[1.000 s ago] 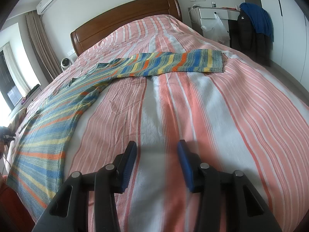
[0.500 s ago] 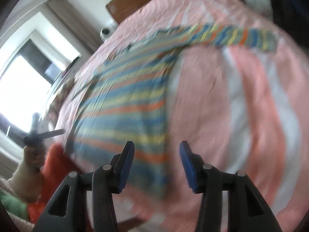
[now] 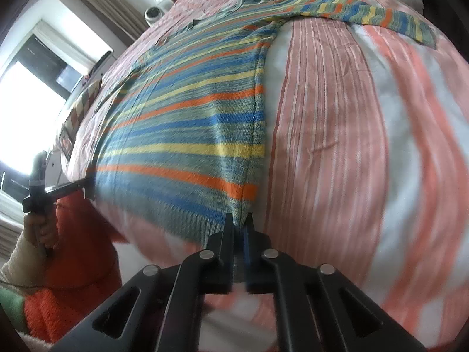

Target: Fold small clothes

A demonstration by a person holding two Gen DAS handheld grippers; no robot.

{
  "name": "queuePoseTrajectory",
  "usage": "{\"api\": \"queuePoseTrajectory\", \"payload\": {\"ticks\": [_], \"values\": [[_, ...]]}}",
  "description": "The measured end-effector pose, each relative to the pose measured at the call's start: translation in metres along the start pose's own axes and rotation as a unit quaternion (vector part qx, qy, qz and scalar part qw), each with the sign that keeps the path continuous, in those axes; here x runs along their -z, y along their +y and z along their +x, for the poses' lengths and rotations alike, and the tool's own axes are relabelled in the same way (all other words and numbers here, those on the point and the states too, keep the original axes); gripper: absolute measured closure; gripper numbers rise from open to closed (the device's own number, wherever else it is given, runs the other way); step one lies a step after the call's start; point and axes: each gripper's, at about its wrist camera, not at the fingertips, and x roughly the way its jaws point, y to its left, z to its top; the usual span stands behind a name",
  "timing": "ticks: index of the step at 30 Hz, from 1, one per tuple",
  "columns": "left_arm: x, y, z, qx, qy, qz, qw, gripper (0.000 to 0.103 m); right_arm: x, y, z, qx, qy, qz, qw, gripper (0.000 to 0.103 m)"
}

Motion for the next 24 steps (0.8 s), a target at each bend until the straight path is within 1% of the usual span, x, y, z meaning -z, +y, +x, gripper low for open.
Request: {"api": "queuePoseTrajectory", "payload": {"ticks": [2, 4, 7, 8, 10, 11, 12, 13, 14, 15, 16, 17, 18, 19, 20, 21, 22, 23, 24], "values": [[0.006, 0.002, -0.017, -0.005, -0.006, 0.017, 0.9998, 0.103, 0.004, 0.010, -0.015, -0.004, 0.008, -0.007, 1.000, 0.099], [0.009, 0.003, -0.020, -0.014, 0.000, 0.024, 0.9996, 0.103, 0.008, 0.018, -0.020, -0.004, 0.017, -0.013, 1.000, 0.099], [0.012, 0.004, 0.000, -0.032, 0.021, 0.025, 0.9990, 0.103, 0.016, 0.016, -0.001, 0.015, 0.047, -0.012, 0.999, 0.099], [0.012, 0.005, 0.015, -0.034, 0.037, 0.014, 0.9986, 0.103, 0.017, 0.011, 0.008, 0.018, 0.052, -0.002, 0.999, 0.099], [0.008, 0.005, 0.025, -0.041, 0.047, 0.004, 0.9980, 0.103, 0.015, -0.004, 0.023, 0.012, 0.062, 0.031, 0.998, 0.099], [0.005, 0.004, 0.027, -0.042, 0.047, 0.001, 0.9980, 0.103, 0.013, -0.007, 0.026, 0.011, 0.060, 0.037, 0.997, 0.099], [0.003, 0.004, 0.027, -0.042, 0.043, -0.003, 0.9982, 0.101, 0.010, -0.007, 0.026, 0.013, 0.054, 0.034, 0.998, 0.098], [0.001, 0.003, 0.025, -0.041, 0.040, -0.005, 0.9984, 0.097, 0.009, -0.006, 0.025, 0.015, 0.050, 0.029, 0.998, 0.094], [0.000, 0.002, 0.023, -0.040, 0.036, -0.007, 0.9985, 0.096, 0.007, -0.005, 0.024, 0.018, 0.046, 0.026, 0.998, 0.089], [-0.001, 0.001, 0.020, -0.040, 0.033, -0.009, 0.9986, 0.090, 0.007, -0.006, 0.021, 0.019, 0.045, 0.026, 0.998, 0.071], [-0.001, 0.001, 0.014, -0.037, 0.029, -0.012, 0.9988, 0.072, 0.007, -0.008, 0.016, 0.028, 0.045, 0.027, 0.998, 0.053], [-0.001, 0.000, 0.006, -0.034, 0.020, -0.015, 0.9991, 0.060, 0.009, -0.008, 0.011, 0.032, 0.041, 0.030, 0.998, 0.049], [0.002, 0.002, -0.006, -0.032, 0.003, -0.019, 0.9993, 0.041, 0.010, -0.011, 0.000, 0.030, 0.026, 0.035, 0.999, 0.049], [0.001, 0.002, -0.017, -0.032, -0.016, -0.021, 0.9991, 0.031, 0.012, -0.013, -0.011, 0.035, 0.011, 0.037, 0.999, 0.049], [-0.003, 0.002, -0.033, -0.030, -0.045, -0.022, 0.9983, 0.029, 0.012, -0.017, -0.021, 0.047, -0.005, 0.040, 0.998, 0.049], [-0.007, 0.006, -0.042, -0.029, -0.060, -0.020, 0.9975, 0.025, 0.011, -0.018, -0.034, 0.065, -0.032, 0.042, 0.997, 0.047], [-0.015, 0.006, -0.055, -0.030, -0.088, -0.018, 0.9955, 0.018, 0.008, -0.020, -0.046, 0.080, -0.066, 0.046, 0.994, 0.042], [-0.018, 0.007, -0.062, -0.033, -0.104, -0.019, 0.9938, 0.013, 0.005, -0.023, -0.054, 0.090, -0.092, 0.050, 0.990, 0.039], [-0.030, 0.007, -0.067, -0.043, -0.131, -0.022, 0.9902, 0.004, 0.000, -0.027, -0.063, 0.105, -0.129, 0.058, 0.984, 0.035]]}}
